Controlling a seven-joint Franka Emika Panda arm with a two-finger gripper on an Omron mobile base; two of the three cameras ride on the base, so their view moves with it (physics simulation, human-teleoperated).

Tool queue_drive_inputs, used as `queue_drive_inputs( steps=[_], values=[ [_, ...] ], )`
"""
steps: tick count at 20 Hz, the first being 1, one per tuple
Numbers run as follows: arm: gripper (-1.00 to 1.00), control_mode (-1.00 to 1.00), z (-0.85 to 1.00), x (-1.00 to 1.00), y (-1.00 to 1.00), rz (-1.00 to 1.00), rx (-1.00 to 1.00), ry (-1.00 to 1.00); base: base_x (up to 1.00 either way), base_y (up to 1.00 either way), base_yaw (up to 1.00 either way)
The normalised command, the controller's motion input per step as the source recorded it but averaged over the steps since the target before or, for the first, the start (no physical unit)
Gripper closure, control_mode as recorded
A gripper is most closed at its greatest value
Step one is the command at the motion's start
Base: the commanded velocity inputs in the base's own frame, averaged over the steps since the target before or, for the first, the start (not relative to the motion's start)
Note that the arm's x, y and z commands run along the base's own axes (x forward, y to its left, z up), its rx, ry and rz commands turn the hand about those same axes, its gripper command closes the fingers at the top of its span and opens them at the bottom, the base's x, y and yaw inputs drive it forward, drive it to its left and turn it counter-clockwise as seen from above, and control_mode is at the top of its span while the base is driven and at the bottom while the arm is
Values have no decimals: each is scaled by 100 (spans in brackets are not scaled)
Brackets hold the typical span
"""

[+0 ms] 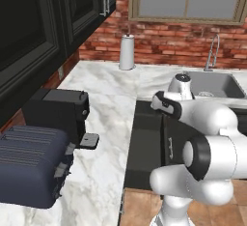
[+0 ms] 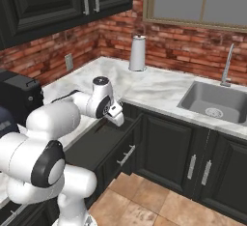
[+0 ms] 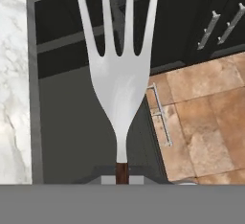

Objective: Organize the utensils by type. Pick up the wooden spoons from the counter and place them in the open cabinet. Then pick up the metallic utensils from the counter and place them in the open drawer.

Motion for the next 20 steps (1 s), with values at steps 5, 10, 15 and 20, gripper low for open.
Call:
queue_drive_inputs(
  steps=[5, 10, 15, 20],
  values=[
    [100, -100, -41, 24, 20, -27, 0, -3, 0, 0, 0],
    [100, -100, -34, 21, 9, -7, 0, 1, 0, 0, 0],
    [100, -100, -30, 12, 0, 0, 0, 2, 0, 0, 0],
    [100, -100, -33, 7, 0, 0, 0, 5, 0, 0, 0]
  ],
)
